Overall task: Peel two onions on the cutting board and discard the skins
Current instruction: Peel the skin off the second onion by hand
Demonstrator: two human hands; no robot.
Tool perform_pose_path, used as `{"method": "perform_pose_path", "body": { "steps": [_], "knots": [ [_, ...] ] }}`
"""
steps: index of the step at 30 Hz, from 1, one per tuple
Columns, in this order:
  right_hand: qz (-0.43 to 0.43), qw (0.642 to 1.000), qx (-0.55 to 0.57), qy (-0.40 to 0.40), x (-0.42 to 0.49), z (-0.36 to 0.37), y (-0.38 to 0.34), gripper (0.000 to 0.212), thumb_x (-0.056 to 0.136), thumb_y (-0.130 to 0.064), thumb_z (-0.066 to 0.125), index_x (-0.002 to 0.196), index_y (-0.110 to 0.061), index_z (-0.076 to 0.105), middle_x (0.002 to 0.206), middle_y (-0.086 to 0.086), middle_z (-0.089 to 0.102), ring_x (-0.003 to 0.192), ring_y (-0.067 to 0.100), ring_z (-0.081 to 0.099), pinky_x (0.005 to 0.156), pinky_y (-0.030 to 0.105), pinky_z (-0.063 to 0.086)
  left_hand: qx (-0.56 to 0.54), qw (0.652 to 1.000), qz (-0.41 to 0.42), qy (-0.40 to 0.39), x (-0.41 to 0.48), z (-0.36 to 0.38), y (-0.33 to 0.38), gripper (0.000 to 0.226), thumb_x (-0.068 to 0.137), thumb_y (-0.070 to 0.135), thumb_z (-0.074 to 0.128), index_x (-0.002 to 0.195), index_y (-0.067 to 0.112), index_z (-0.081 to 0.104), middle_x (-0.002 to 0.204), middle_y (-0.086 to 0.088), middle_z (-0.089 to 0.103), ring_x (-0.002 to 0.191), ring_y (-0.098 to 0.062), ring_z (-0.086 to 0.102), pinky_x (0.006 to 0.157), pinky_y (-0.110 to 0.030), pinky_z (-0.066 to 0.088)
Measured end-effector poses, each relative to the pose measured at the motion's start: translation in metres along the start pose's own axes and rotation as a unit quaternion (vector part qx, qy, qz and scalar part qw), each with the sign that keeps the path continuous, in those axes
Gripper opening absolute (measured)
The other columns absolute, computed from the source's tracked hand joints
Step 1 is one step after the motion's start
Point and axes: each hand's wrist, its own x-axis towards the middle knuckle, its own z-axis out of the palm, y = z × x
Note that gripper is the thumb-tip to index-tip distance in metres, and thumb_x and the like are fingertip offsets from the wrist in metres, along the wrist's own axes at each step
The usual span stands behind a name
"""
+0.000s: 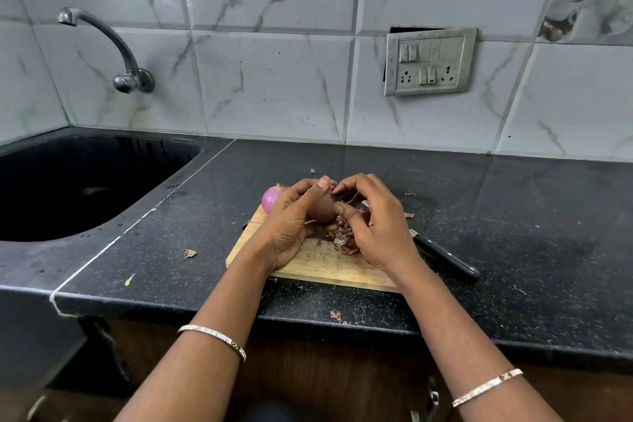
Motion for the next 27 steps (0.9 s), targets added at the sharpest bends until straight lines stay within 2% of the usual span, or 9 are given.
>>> {"method": "perform_pose_path", "body": {
  "steps": [3, 8, 15, 19, 23, 27],
  "knots": [
    [-0.006, 1.0, 0.001, 0.007, 0.0004, -0.0008, 0.0005, 0.014, 0.09, -0.009, 0.072, 0.101, -0.017, 0.068, 0.098, -0.007, 0.061, 0.091, -0.001, 0.056, 0.078, 0.008, 0.04, 0.003, 1.0, 0.004, -0.002, -0.0008, 0.0007, 0.0008, 0.044, 0.098, 0.03, 0.062, 0.127, -0.002, 0.061, 0.104, -0.014, 0.069, 0.082, -0.015, 0.069, 0.064, -0.032, 0.058],
    [0.0, 0.999, 0.014, 0.032, 0.0014, -0.0017, 0.0046, 0.006, 0.088, -0.013, 0.076, 0.093, -0.016, 0.073, 0.09, -0.009, 0.066, 0.086, 0.006, 0.06, 0.079, 0.021, 0.047, 0.02, 1.0, 0.012, -0.004, -0.0025, 0.0006, 0.0003, 0.05, 0.09, 0.034, 0.066, 0.125, -0.002, 0.062, 0.101, -0.014, 0.069, 0.082, -0.019, 0.07, 0.06, -0.032, 0.058],
    [0.003, 1.0, 0.002, 0.015, 0.0011, -0.0017, 0.0042, 0.008, 0.089, -0.012, 0.073, 0.094, -0.018, 0.071, 0.091, -0.012, 0.063, 0.087, 0.006, 0.058, 0.079, 0.016, 0.044, 0.034, 0.999, 0.01, -0.016, -0.0024, 0.0003, -0.0001, 0.045, 0.095, 0.032, 0.063, 0.123, -0.003, 0.061, 0.102, -0.014, 0.07, 0.085, -0.022, 0.07, 0.058, -0.03, 0.057],
    [-0.001, 1.0, -0.012, -0.009, 0.0002, -0.0003, 0.0033, 0.009, 0.091, -0.007, 0.068, 0.097, -0.014, 0.068, 0.096, -0.005, 0.061, 0.089, 0.009, 0.057, 0.08, 0.02, 0.045, 0.035, 0.999, 0.01, -0.018, -0.0031, 0.0016, 0.0009, 0.048, 0.093, 0.034, 0.064, 0.123, -0.002, 0.061, 0.098, -0.013, 0.07, 0.083, -0.02, 0.071, 0.058, -0.029, 0.057],
    [0.0, 0.999, -0.02, -0.035, 0.0, 0.0023, 0.004, 0.008, 0.093, -0.005, 0.063, 0.098, -0.012, 0.062, 0.099, -0.003, 0.055, 0.091, 0.013, 0.055, 0.08, 0.03, 0.046, 0.032, 0.999, 0.009, -0.008, -0.0022, 0.0018, -0.0001, 0.051, 0.092, 0.036, 0.065, 0.124, -0.004, 0.06, 0.092, -0.011, 0.069, 0.078, -0.02, 0.068, 0.057, -0.029, 0.055],
    [0.027, 0.999, 0.014, -0.016, -0.0002, 0.0004, 0.0005, 0.01, 0.095, -0.007, 0.063, 0.098, -0.016, 0.058, 0.098, -0.007, 0.058, 0.091, 0.005, 0.055, 0.077, 0.024, 0.045, 0.021, 1.0, 0.004, 0.004, -0.0014, 0.0017, -0.0002, 0.046, 0.095, 0.035, 0.063, 0.123, -0.001, 0.062, 0.094, -0.014, 0.069, 0.075, -0.019, 0.07, 0.055, -0.029, 0.056]
  ]
}}
